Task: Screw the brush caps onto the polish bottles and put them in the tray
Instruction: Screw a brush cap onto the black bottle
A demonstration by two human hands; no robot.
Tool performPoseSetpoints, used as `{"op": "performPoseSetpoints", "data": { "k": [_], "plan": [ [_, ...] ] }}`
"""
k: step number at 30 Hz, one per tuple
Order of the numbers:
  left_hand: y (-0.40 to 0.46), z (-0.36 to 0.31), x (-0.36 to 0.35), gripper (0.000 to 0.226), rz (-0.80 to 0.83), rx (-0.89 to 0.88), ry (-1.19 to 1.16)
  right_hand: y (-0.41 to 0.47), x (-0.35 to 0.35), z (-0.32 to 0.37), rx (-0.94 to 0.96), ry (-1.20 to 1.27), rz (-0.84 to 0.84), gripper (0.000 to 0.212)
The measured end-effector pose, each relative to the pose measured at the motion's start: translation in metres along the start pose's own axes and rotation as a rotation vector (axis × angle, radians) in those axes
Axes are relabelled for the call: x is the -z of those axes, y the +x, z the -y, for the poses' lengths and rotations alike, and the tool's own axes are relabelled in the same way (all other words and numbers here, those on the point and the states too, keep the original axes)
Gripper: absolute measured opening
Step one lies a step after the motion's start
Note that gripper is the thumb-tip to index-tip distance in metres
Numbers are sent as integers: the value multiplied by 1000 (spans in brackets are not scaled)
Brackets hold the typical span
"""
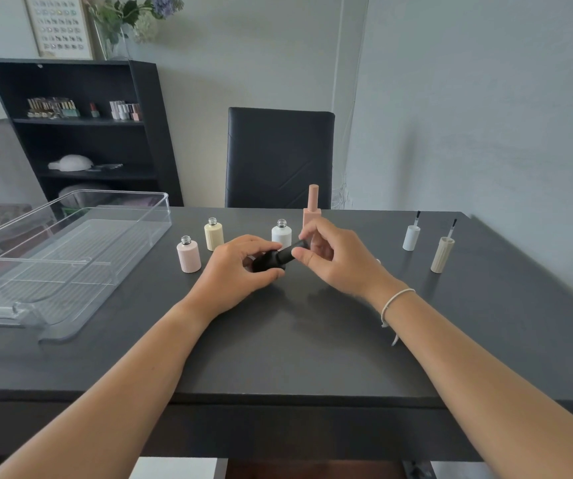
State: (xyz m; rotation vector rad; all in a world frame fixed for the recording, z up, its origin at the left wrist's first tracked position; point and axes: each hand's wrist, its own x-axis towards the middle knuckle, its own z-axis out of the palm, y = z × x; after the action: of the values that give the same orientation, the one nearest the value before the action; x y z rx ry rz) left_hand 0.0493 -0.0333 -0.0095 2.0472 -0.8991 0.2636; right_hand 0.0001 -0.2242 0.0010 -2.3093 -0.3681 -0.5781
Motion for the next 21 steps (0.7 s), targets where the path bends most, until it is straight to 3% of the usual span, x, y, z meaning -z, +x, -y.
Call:
{"op": "performPoseSetpoints", "data": {
  "k": [5, 9, 14, 21],
  "plan": [
    [0, 0, 0, 40, 6, -2, 3, 1, 0, 2, 15, -13, 7, 9],
    [0, 1, 0, 40, 7, -4, -4, 3, 0, 0, -28, -56, -22, 32],
    [0, 1, 1, 40, 4, -7, 2, 1, -1, 2, 16, -22, -3, 12],
    [1, 2, 0, 40, 6, -8, -5, 3, -3, 2, 33, -36, -25, 9]
  ]
}}
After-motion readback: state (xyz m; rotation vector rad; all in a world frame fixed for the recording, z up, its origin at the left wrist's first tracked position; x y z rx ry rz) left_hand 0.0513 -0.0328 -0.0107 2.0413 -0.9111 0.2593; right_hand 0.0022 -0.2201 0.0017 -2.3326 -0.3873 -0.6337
